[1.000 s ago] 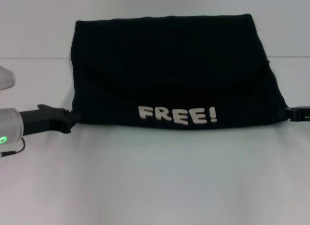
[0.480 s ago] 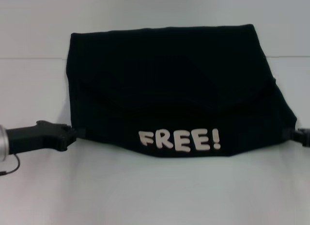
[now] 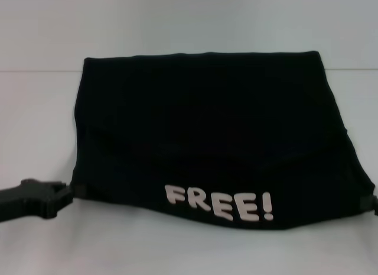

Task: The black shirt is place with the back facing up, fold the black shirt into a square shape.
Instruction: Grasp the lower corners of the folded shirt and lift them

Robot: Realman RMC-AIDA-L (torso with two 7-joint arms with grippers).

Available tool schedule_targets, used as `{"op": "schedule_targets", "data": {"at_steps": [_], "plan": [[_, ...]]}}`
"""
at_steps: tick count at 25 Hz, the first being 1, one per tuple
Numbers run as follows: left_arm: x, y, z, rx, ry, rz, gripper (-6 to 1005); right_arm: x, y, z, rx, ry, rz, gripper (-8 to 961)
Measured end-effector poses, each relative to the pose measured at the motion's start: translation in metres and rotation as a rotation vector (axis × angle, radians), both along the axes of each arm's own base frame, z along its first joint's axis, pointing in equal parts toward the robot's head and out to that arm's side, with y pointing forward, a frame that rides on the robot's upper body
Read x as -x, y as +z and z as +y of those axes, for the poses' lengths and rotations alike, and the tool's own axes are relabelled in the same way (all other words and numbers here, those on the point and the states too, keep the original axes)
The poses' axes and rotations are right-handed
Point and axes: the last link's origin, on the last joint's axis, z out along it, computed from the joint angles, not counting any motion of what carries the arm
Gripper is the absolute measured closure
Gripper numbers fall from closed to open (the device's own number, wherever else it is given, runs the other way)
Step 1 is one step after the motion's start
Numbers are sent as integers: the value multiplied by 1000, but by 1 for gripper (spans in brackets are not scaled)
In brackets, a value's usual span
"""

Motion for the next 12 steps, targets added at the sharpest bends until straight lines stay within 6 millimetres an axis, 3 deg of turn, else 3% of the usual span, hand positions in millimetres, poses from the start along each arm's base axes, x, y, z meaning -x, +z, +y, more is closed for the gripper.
{"op": "schedule_targets", "data": {"at_steps": [12], "plan": [[10,-1,-54,124,28,-87,967,-17,1,-58,1,-16,74,918]]}}
